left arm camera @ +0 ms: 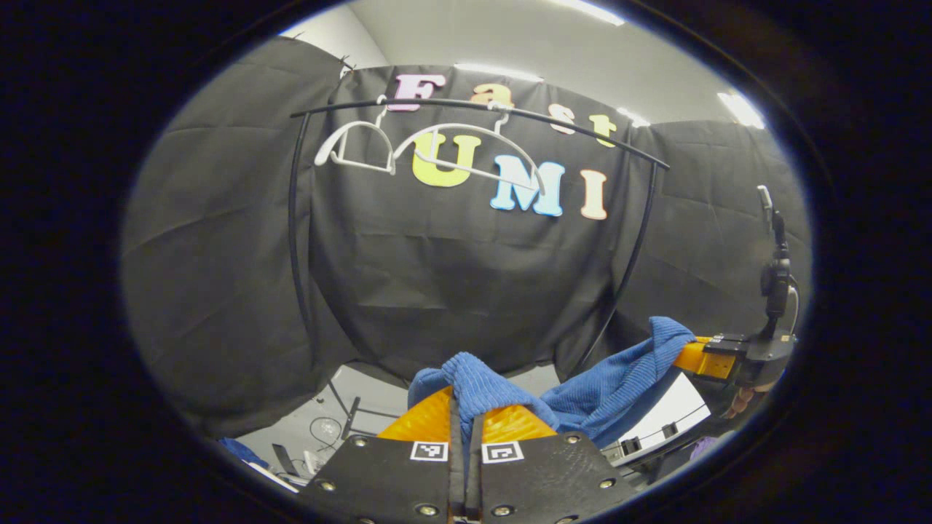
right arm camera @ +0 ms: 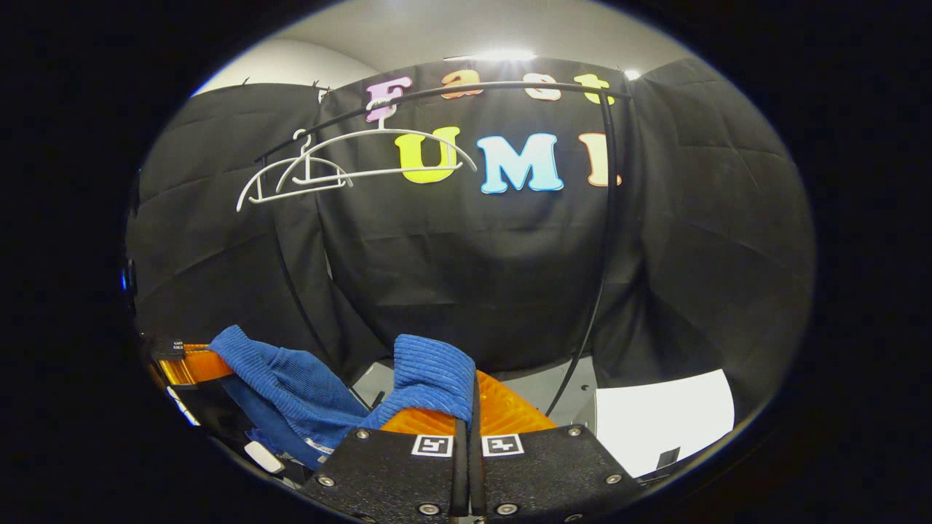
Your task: Grasp the clothes on the hanger with both hands and then place them into the laundry hamper below.
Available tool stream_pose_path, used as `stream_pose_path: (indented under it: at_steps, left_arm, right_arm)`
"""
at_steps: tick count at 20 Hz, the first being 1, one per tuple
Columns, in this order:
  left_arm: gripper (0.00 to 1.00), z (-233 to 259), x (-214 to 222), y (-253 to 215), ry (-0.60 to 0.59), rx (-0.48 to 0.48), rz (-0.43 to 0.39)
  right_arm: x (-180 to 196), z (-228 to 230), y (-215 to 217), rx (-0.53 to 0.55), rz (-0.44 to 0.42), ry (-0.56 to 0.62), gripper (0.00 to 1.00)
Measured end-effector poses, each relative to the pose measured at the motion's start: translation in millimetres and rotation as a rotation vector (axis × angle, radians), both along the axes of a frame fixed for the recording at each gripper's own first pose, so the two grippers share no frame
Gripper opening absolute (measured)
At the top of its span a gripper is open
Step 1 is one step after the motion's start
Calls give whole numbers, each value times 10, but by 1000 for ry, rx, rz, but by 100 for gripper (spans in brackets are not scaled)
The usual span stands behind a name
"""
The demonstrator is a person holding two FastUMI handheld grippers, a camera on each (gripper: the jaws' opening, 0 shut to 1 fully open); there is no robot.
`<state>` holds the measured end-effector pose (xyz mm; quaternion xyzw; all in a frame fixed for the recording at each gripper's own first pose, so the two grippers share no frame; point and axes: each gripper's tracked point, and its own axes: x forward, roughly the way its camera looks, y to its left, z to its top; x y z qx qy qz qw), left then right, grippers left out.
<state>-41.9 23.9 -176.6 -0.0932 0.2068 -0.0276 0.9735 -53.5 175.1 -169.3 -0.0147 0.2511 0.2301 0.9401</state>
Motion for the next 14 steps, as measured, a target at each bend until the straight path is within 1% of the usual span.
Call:
stream_pose_path:
  at_steps: [1,5,8,10,12,13,14]
  left_arm:
    - [2,-120,48,-31,21,-2,-7]
    - [1,-561,300,-81,96,-29,-39]
    - [3,-910,440,-40,154,-20,-76]
    - [1,-1217,551,-16,199,-29,-102]
    - [3,-1459,614,1,241,-39,-124]
    - [1,-1600,685,24,256,-33,-129]
    - [2,-1714,749,64,269,-28,-133]
  right_arm:
    - [-16,-87,33,-6,-3,20,0]
    - [-22,-379,172,-20,-30,88,1]
    - [-11,-649,257,-33,-57,152,1]
    - [37,-855,369,-68,-63,157,1]
    - [30,-1109,404,-106,-73,184,1]
    - [45,-1186,424,-109,-83,199,1]
    - [63,-1245,448,-109,-96,213,1]
